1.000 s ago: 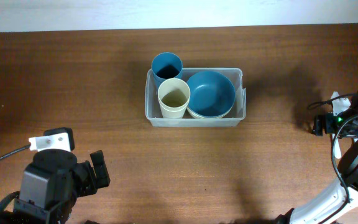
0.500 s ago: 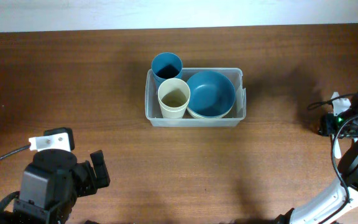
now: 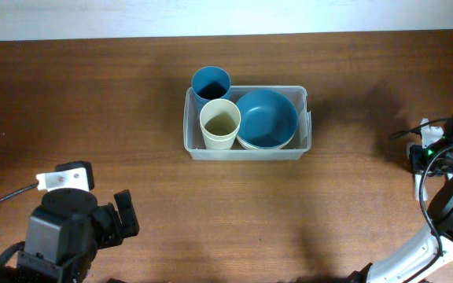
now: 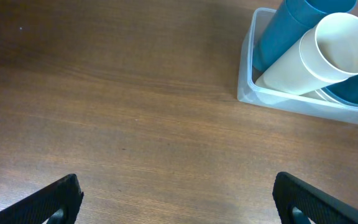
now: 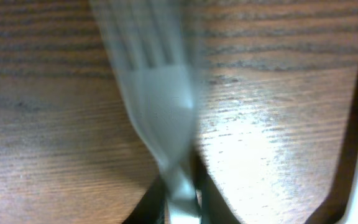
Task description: Pack container
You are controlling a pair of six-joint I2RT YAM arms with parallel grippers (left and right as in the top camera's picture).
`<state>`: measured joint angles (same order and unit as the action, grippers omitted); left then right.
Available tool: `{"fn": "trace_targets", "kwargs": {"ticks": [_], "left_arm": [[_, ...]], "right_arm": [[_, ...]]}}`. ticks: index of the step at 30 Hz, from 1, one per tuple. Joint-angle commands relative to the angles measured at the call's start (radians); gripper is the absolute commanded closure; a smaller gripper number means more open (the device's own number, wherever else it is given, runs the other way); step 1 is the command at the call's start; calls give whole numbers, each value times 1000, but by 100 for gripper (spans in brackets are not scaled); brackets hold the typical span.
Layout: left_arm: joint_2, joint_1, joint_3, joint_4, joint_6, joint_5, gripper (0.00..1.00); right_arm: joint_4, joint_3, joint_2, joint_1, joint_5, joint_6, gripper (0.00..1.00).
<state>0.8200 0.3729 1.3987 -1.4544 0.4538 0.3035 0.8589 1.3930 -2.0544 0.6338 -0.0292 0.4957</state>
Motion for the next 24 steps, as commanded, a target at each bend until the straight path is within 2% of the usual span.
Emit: {"fn": "trace_targets", "kwargs": {"ticks": [1, 6, 11, 15, 16, 20, 24], "left_arm": [[-3, -3, -5, 0, 9, 10, 0], [-3, -3, -5, 0, 10, 10, 0], [-3, -3, -5, 0, 9, 10, 0], [-3, -3, -5, 0, 9, 10, 0], [-3, -3, -5, 0, 10, 10, 0], [-3, -3, -5, 0, 9, 10, 0], [-3, -3, -5, 0, 9, 10, 0]], "right_arm": [[0, -8, -18, -5, -10, -27, 95], [10, 31, -18, -14, -8, -119, 96], [95, 163, -17, -54, 10, -204, 96], [229, 333, -16, -106, 121, -254, 96], [304, 424, -16, -136, 212, -255, 96], [469, 600, -16, -222, 364, -255, 96], [600, 723, -16, -340, 405, -255, 96]]}}
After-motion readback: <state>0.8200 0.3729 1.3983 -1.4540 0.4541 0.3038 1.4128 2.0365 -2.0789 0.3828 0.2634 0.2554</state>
